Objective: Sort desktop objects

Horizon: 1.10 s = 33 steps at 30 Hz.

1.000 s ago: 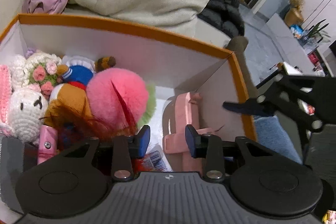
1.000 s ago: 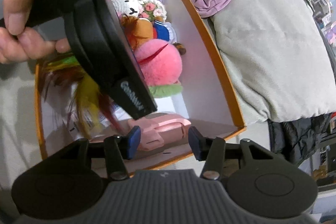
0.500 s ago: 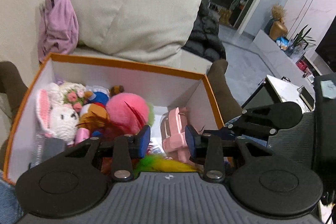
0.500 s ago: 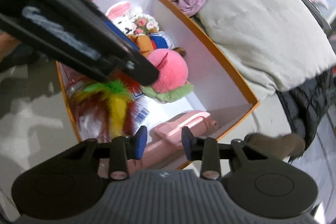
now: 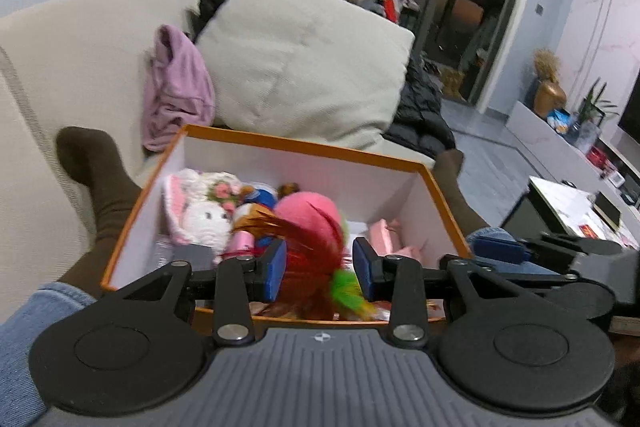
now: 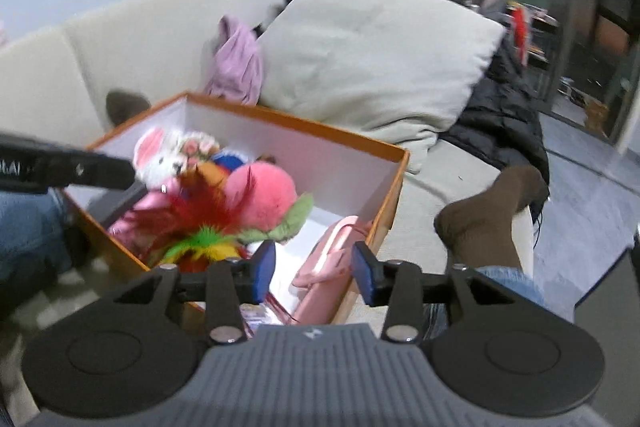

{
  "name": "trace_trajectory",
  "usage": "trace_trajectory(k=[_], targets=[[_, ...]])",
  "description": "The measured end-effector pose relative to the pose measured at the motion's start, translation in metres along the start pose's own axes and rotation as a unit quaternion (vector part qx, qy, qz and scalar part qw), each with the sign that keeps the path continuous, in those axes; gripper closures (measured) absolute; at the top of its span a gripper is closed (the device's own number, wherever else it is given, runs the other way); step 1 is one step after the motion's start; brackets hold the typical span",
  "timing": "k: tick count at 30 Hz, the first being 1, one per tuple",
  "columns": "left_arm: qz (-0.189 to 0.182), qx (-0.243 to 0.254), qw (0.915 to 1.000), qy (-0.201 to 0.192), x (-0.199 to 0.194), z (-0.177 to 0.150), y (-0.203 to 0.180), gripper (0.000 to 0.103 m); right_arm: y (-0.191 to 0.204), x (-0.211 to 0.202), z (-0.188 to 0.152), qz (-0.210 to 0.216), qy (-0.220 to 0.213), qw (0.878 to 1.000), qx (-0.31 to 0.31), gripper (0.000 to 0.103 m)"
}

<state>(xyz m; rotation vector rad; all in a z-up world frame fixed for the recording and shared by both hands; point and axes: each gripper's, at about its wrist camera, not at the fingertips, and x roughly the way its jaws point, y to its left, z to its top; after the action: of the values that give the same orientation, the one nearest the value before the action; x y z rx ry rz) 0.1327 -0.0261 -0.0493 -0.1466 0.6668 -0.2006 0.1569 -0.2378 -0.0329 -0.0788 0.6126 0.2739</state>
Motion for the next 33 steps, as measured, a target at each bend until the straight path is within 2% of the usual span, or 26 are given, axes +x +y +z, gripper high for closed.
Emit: trace_trajectory(k=[6, 9, 11, 19, 24, 28, 31, 33], targets=[[0.037, 0.016, 0.9985, -0.036, 0.001, -0.006, 0.003, 0.058, 0.001, 0.001, -0.005, 0.014, -0.019, 0.998, 0.065, 0.046], [0.044, 0.017, 0.9982, -0.037, 0.007, -0.007, 0.003, 0.055, 0.002, 0.002, -0.006, 0.025, -0.024, 0.995, 0.090, 0.044], [0.051, 0.020, 0.9979, -0.035, 0.011, -0.008, 0.002, 0.054, 0.005, 0.004, -0.007, 0.031, -0.028, 0.994, 0.100, 0.039], [0.064, 0.036, 0.9961, -0.048, 0.021, -0.015, -0.001, 0.038, 0.016, 0.019, -0.011, 0.015, -0.027, 0.993, 0.115, 0.035], [0.076, 0.029, 0.9956, -0.046, 0.031, -0.020, 0.004, 0.033, 0.023, 0.026, -0.015, -0.001, -0.028, 0.996, 0.084, 0.030], [0.075, 0.024, 0.9965, -0.031, 0.041, -0.025, 0.007, 0.029, 0.038, 0.031, -0.020, -0.012, -0.033, 0.999, 0.035, 0.019], [0.074, 0.023, 0.9969, -0.016, 0.048, -0.031, 0.008, 0.027, 0.042, 0.033, -0.024, -0.023, -0.045, 0.998, 0.025, 0.018], [0.081, 0.028, 0.9960, -0.027, 0.048, -0.034, 0.007, 0.023, 0.041, 0.034, -0.023, -0.023, -0.045, 0.999, 0.021, 0.017]])
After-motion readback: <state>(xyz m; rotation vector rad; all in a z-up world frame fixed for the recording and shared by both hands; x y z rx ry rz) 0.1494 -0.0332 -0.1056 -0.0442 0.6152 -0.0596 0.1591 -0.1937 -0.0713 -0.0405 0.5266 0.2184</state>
